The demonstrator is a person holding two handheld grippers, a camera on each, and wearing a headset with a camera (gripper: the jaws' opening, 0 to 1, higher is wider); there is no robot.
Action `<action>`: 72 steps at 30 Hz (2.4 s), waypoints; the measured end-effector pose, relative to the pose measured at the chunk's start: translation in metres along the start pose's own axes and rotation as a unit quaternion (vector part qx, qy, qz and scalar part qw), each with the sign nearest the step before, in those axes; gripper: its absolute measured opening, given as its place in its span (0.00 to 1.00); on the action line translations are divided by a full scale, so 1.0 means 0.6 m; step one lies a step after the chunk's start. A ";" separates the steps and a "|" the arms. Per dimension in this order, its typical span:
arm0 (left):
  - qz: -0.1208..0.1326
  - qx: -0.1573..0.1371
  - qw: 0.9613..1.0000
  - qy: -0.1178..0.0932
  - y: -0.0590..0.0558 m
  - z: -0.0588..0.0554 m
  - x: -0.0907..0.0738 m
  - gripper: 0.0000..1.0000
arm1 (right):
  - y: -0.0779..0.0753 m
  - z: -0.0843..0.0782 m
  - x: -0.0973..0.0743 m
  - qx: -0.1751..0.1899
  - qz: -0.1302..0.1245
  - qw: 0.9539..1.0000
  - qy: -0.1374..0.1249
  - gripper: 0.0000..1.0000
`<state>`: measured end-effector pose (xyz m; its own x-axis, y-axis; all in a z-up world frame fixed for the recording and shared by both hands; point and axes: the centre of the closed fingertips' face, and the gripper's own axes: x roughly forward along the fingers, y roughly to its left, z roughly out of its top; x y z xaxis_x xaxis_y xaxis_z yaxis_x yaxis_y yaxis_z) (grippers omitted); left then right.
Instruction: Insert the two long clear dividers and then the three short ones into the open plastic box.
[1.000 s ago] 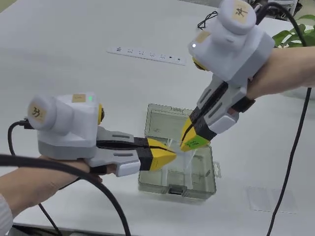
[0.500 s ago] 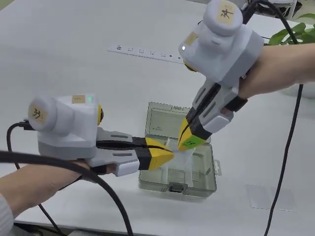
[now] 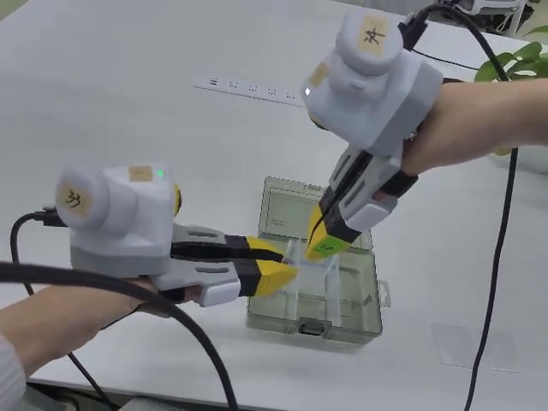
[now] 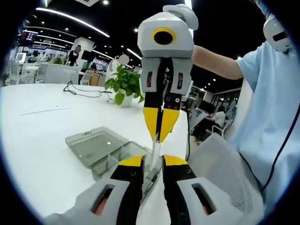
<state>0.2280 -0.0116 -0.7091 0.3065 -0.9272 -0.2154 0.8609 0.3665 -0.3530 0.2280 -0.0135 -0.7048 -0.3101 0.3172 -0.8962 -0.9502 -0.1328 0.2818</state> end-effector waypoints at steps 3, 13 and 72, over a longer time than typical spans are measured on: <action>0.016 0.005 1.000 0.008 0.012 -0.007 -0.005 0.21 | -0.002 0.000 0.001 0.006 -0.003 1.000 -0.005 0.02; 0.057 0.032 0.996 0.057 0.040 -0.041 -0.018 0.50 | -0.042 -0.005 0.009 0.042 -0.051 0.998 -0.021 0.02; 0.151 0.009 0.982 0.115 0.107 -0.103 -0.070 0.90 | -0.096 -0.004 0.100 0.019 -0.094 0.995 -0.008 0.02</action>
<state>0.2454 0.0557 -0.7789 0.4515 -0.7332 -0.5085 0.7520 0.6194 -0.2254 0.2642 0.0111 -0.7753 -0.1263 0.3475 -0.9291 -0.9919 -0.0343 0.1220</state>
